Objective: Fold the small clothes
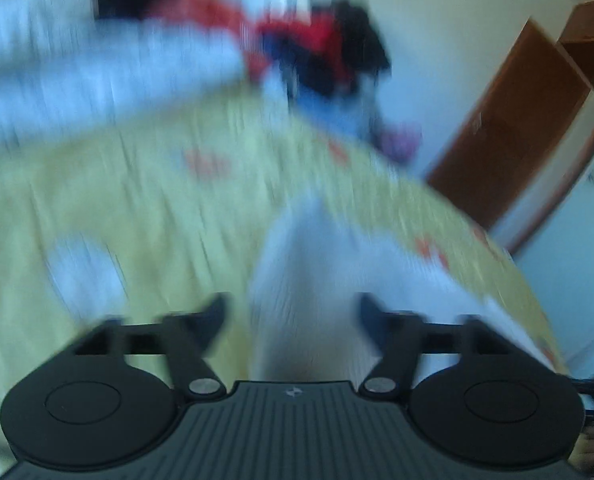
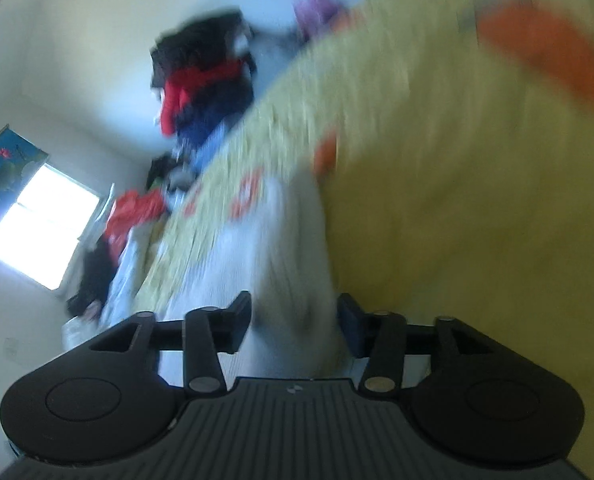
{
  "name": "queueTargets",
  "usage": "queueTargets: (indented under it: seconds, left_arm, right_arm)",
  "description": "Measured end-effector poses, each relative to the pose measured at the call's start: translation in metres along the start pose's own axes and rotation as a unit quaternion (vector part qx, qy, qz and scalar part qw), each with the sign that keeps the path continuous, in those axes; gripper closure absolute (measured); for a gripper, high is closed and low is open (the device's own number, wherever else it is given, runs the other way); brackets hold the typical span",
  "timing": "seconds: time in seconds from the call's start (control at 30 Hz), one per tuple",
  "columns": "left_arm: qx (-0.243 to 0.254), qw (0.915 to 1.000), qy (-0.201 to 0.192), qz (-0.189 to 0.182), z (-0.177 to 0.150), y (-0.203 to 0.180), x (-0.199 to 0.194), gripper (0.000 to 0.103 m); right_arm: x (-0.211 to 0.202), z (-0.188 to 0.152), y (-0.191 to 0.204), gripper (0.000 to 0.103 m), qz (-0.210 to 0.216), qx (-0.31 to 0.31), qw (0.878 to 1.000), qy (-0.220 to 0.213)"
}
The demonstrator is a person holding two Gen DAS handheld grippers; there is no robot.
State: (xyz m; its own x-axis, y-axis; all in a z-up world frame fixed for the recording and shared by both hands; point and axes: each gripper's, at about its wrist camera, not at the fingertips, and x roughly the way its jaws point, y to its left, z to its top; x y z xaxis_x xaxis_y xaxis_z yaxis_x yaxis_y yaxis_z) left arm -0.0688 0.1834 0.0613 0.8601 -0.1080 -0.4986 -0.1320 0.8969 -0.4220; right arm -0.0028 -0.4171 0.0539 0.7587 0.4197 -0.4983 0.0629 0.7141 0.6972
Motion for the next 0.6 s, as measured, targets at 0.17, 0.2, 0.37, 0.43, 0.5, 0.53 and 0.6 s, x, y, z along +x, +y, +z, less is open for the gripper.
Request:
queueTargets:
  seconds: [0.17,0.2,0.37,0.43,0.5,0.53,0.6]
  left_arm:
    - [0.109,0.9915,-0.044,0.056,0.038,-0.031,0.036,0.009]
    - [0.123,0.9903,-0.029,0.057,0.042,-0.037,0.055,0.009]
    - [0.141,0.9850,0.068,0.073,0.057,-0.061,0.153,0.010]
    - [0.166,0.9789,0.086,0.082,0.053,-0.071,0.180,0.010]
    - [0.184,0.9715,0.116,0.094,0.045,-0.077,0.205,0.042]
    - [0.194,0.9680,0.130,0.092,0.041,-0.078,0.213,0.060]
    - [0.195,0.9682,0.131,0.088,0.038,-0.079,0.221,0.083]
  right_arm:
    - [0.031,0.046,0.049,0.047,-0.013,-0.139,0.990,-0.017]
    - [0.049,0.054,0.059,0.045,-0.019,-0.168,0.986,-0.005]
    - [0.146,0.081,0.085,0.043,-0.068,-0.250,0.964,0.060]
    - [0.185,0.082,0.090,0.043,-0.090,-0.267,0.955,0.093]
    - [0.211,0.078,0.086,0.065,-0.101,-0.274,0.948,0.126]
    - [0.210,0.072,0.081,0.084,-0.096,-0.277,0.947,0.134]
    - [0.207,0.071,0.083,0.089,-0.079,-0.284,0.947,0.126]
